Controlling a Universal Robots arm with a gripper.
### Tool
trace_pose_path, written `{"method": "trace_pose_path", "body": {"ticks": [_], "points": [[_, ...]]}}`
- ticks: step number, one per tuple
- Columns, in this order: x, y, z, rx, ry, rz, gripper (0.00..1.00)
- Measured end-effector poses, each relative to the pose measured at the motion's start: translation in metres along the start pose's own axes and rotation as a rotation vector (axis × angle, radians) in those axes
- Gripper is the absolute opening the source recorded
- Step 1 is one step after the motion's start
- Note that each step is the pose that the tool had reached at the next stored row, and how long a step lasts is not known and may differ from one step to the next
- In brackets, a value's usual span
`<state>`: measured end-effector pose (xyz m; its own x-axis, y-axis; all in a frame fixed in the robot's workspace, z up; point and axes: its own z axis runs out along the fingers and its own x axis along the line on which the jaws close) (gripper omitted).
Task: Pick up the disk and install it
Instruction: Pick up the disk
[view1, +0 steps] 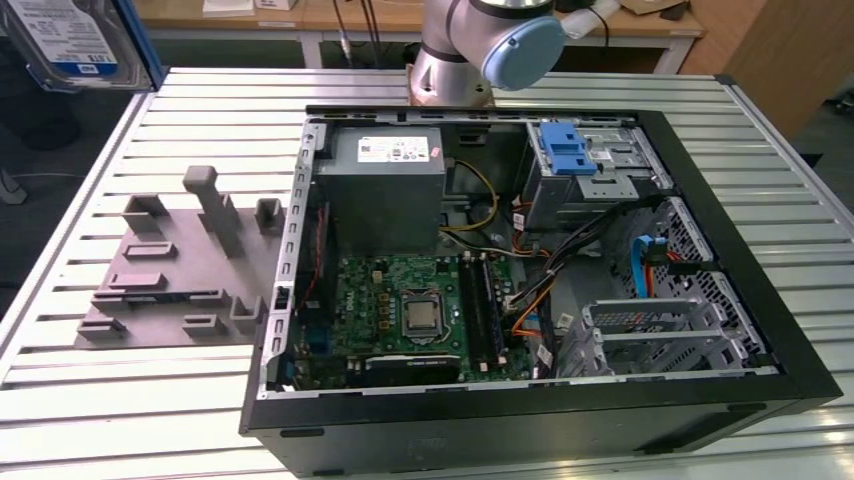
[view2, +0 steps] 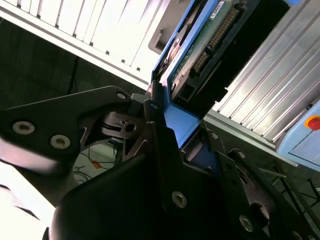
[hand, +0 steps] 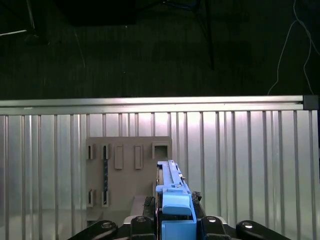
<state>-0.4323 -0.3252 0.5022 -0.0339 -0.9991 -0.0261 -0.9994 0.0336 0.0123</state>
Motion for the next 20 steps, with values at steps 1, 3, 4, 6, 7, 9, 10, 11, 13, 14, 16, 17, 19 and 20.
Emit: {"method": "trace_pose_path", "body": {"ticks": [1, 3, 4, 6, 7, 9, 10, 11, 13, 14, 16, 17, 19, 20], "points": [[-0.0001, 0.0000, -0.0014, 0.0000, 0.0000, 0.000, 0.36], [-0.0002, 0.0001, -0.0039, -0.0001, 0.0001, 0.000, 0.36], [-0.0002, 0.0001, -0.0043, -0.0001, 0.0000, 0.000, 0.36], [-0.0002, 0.0001, -0.0043, 0.0000, 0.0000, 0.000, 0.36], [-0.0002, 0.0001, -0.0043, 0.0000, 0.0004, 0.000, 0.36], [-0.0003, -0.0002, -0.0043, 0.0000, 0.0005, 0.000, 0.36], [-0.0003, -0.0004, -0.0043, 0.0000, 0.0005, 0.000, 0.36], [-0.0003, -0.0006, -0.0043, 0.0000, 0.0005, 0.000, 0.36], [-0.0003, -0.0012, -0.0044, 0.0000, 0.0005, 0.000, 0.36], [-0.0003, -0.0015, -0.0044, 0.0000, 0.0005, 0.000, 0.36], [-0.0003, -0.0023, -0.0043, 0.0000, 0.0005, 0.000, 0.36], [-0.0004, -0.0027, -0.0043, 0.0000, 0.0005, 0.000, 0.36], [-0.0004, -0.0036, -0.0044, 0.0000, 0.0005, 0.000, 0.36], [-0.0004, -0.0041, -0.0043, 0.0001, 0.0005, 0.000, 0.36]]}}
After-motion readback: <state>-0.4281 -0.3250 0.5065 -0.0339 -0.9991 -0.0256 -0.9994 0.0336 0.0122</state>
